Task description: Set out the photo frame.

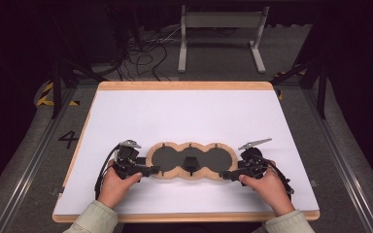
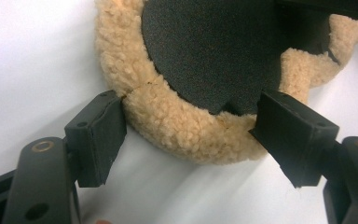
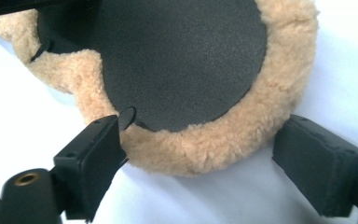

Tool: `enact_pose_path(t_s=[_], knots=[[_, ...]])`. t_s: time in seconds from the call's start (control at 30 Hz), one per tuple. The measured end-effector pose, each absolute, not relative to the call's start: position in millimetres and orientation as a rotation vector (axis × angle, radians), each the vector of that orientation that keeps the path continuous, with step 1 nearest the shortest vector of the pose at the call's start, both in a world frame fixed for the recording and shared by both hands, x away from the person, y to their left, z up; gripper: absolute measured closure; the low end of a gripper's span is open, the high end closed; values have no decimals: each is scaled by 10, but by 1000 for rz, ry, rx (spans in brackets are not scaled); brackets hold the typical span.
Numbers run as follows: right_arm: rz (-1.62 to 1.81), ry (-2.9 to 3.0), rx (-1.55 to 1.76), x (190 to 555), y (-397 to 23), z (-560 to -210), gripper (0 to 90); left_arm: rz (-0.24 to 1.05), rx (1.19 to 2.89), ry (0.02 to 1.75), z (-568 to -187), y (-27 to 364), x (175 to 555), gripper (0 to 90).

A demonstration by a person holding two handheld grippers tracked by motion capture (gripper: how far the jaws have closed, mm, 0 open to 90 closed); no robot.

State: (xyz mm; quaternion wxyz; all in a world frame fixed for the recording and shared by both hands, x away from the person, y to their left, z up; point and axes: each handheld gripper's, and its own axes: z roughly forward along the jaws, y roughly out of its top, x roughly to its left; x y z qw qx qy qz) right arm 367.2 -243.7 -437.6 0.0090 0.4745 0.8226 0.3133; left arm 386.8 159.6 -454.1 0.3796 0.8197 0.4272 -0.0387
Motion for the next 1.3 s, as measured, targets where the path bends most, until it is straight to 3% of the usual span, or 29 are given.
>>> enact_pose_path(t_s=[0.33, 0.53, 0.67, 0.87, 1.3], knots=[[961, 2545, 1648, 3732, -2477, -4324, 303, -106, 2096, 1126, -4510, 1572, 3867, 267], [959, 2533, 1664, 3731, -2475, -4307, 323, -77, 2091, 1148, -4498, 1556, 3849, 293], [947, 2503, 1659, 3721, -2456, -4284, 348, -12, 2105, 1155, -4474, 1524, 3824, 302], [997, 2404, 1633, 3675, -2465, -4193, 506, 98, 2050, 1163, -4366, 1590, 3782, 400], [1005, 2265, 1533, 3598, -2453, -4055, 627, 225, 1992, 1128, -4275, 1563, 3681, 482]])
